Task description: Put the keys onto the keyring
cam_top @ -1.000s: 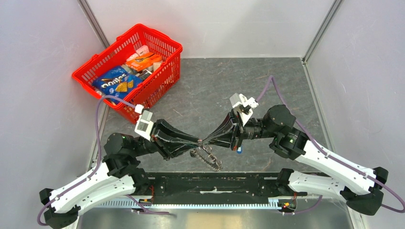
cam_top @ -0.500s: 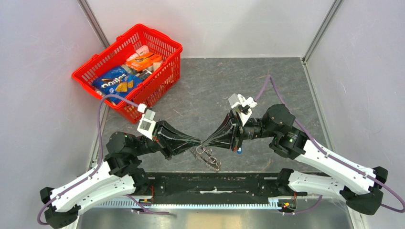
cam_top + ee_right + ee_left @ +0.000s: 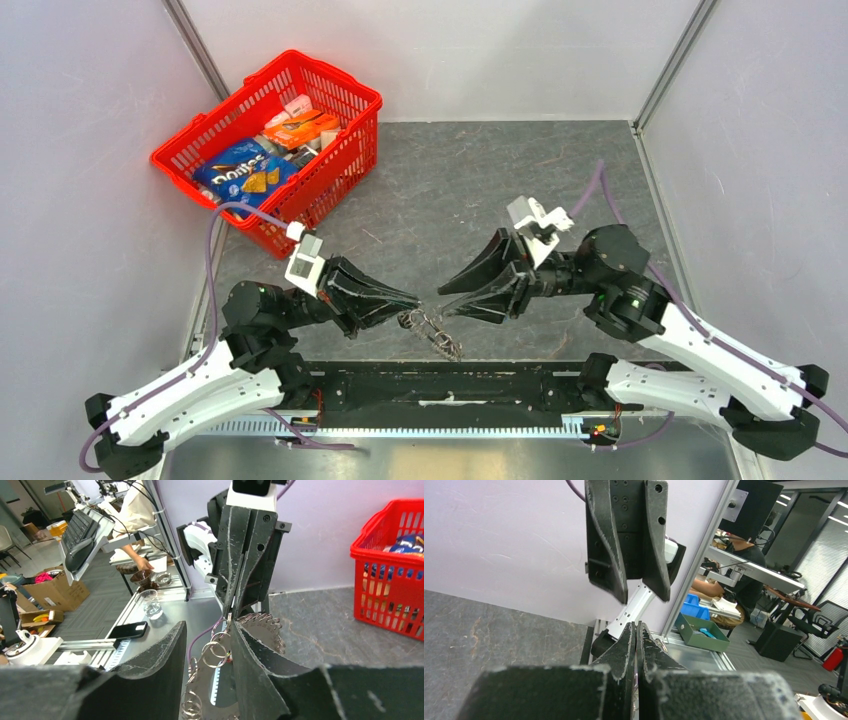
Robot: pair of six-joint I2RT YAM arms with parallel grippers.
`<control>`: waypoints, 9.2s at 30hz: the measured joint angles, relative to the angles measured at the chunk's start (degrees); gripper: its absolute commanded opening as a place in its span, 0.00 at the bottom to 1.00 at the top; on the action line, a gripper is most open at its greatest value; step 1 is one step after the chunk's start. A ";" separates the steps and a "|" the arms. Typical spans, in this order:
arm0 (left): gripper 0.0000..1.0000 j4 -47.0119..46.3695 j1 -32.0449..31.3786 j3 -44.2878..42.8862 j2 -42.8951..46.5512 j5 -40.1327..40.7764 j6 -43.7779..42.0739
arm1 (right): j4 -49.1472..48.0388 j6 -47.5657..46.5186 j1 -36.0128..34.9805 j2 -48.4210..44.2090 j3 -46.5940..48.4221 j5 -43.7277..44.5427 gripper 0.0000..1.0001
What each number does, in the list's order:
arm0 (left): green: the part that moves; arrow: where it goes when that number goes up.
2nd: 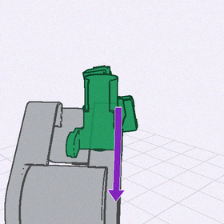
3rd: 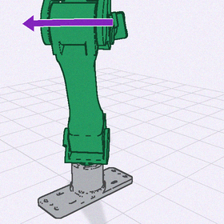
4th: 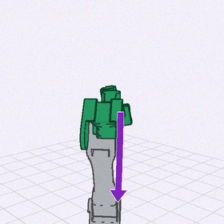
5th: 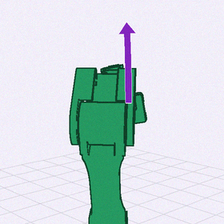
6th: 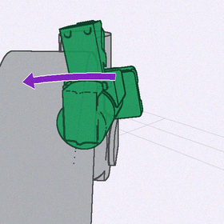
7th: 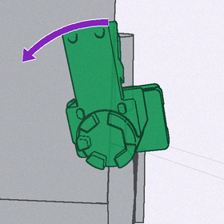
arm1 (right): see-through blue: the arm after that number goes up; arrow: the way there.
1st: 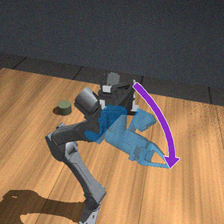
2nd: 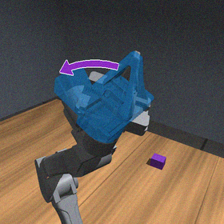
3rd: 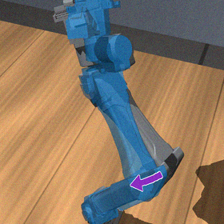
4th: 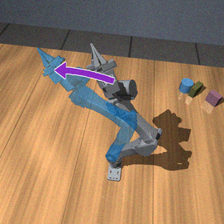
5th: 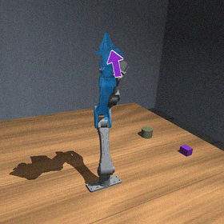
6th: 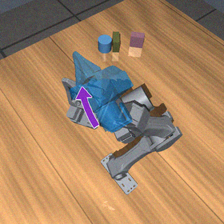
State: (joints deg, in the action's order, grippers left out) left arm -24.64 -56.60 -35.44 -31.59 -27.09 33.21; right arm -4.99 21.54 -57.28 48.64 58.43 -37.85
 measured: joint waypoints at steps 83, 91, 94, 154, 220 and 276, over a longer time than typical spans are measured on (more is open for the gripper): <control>0.02 -14.47 0.00 3.96 1.42 0.11 5.77 | 0.72 23.17 0.00 8.11 2.78 -10.64 0.37; 0.02 -14.32 0.00 3.96 1.44 1.38 5.75 | 0.72 23.45 0.00 7.15 2.58 -11.91 0.30; 0.02 -14.10 0.00 3.96 1.44 1.51 5.75 | 0.72 23.45 0.00 7.02 2.56 -12.15 0.31; 0.35 -9.60 -0.11 4.31 2.93 5.49 5.77 | 2.69 13.11 0.00 0.94 2.34 -3.06 0.00; 0.78 21.05 0.00 8.04 -3.50 9.90 3.87 | 44.44 19.12 -0.44 -19.93 -29.35 13.00 0.53; 0.70 31.08 -0.02 32.61 16.00 13.64 26.03 | 26.03 28.70 -3.37 2.80 -32.70 34.34 0.00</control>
State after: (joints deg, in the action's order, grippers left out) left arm 6.44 -56.62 -2.83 -15.59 -13.45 59.24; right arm 21.04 50.24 -60.64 51.44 25.74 -3.51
